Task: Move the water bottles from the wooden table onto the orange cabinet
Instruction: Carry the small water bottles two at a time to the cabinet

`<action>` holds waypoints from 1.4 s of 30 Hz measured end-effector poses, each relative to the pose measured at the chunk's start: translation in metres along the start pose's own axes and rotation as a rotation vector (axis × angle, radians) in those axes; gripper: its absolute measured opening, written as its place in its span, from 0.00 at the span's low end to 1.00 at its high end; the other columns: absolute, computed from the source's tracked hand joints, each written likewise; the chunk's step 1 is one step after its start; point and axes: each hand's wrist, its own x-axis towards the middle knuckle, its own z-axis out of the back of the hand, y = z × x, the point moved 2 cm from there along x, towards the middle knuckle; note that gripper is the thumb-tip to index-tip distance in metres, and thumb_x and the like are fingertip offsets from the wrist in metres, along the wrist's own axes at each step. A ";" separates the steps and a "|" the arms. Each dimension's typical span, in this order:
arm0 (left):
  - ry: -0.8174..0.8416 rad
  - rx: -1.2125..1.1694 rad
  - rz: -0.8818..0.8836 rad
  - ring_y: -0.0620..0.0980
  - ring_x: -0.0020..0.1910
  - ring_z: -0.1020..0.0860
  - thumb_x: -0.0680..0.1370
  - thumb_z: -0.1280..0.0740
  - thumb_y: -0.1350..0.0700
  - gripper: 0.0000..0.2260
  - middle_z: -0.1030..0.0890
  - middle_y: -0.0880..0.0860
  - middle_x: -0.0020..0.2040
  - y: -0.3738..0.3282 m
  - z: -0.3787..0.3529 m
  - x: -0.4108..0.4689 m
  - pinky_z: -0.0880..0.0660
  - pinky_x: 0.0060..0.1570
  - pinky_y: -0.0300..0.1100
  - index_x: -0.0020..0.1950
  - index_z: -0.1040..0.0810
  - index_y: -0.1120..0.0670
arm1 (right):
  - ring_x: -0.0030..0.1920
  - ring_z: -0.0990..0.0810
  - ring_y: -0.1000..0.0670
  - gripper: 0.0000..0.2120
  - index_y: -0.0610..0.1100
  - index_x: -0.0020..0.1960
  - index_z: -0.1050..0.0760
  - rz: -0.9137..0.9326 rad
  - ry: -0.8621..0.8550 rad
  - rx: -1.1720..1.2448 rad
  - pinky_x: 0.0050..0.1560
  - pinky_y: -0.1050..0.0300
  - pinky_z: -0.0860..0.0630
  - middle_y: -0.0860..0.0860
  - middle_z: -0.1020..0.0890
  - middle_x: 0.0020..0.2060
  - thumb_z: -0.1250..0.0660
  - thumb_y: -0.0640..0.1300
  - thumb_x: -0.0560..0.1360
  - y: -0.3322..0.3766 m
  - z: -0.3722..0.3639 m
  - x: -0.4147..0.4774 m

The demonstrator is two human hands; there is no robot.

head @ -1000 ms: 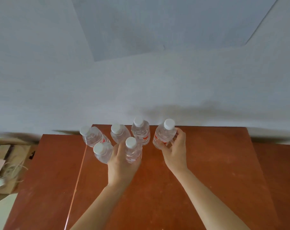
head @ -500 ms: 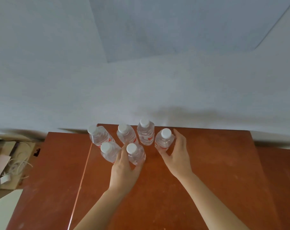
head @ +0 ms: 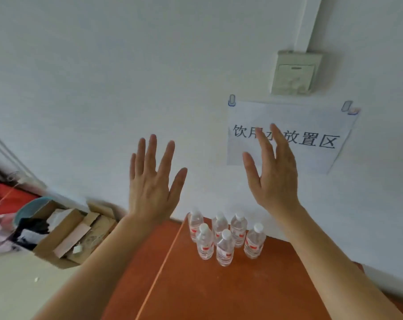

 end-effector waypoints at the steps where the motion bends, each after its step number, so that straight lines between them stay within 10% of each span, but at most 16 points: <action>1: -0.025 0.024 -0.016 0.61 0.81 0.53 0.84 0.49 0.39 0.29 0.49 0.60 0.82 0.004 0.016 0.006 0.49 0.76 0.65 0.82 0.43 0.51 | 0.77 0.36 0.39 0.26 0.44 0.79 0.36 0.023 -0.029 -0.027 0.75 0.39 0.36 0.39 0.37 0.78 0.43 0.56 0.85 0.006 0.002 0.008; 13: -0.143 0.675 0.415 0.63 0.81 0.56 0.83 0.54 0.35 0.32 0.54 0.62 0.82 0.135 0.283 -0.181 0.52 0.75 0.68 0.82 0.47 0.51 | 0.82 0.51 0.39 0.31 0.49 0.82 0.43 0.390 0.141 0.449 0.79 0.34 0.50 0.39 0.48 0.82 0.48 0.62 0.84 0.327 -0.057 -0.036; 23: -0.266 1.005 0.854 0.62 0.81 0.56 0.82 0.49 0.36 0.32 0.54 0.61 0.82 0.235 0.569 -0.473 0.50 0.74 0.70 0.83 0.48 0.50 | 0.82 0.51 0.40 0.33 0.49 0.82 0.44 0.755 0.199 0.802 0.78 0.33 0.49 0.40 0.50 0.82 0.46 0.64 0.82 0.729 -0.015 -0.183; 42: -0.270 1.512 1.563 0.63 0.81 0.53 0.81 0.50 0.36 0.32 0.53 0.61 0.82 0.208 0.869 -0.912 0.48 0.71 0.74 0.82 0.45 0.51 | 0.82 0.51 0.40 0.32 0.53 0.83 0.47 1.332 0.437 1.406 0.79 0.33 0.47 0.41 0.51 0.83 0.48 0.65 0.83 1.221 0.155 -0.566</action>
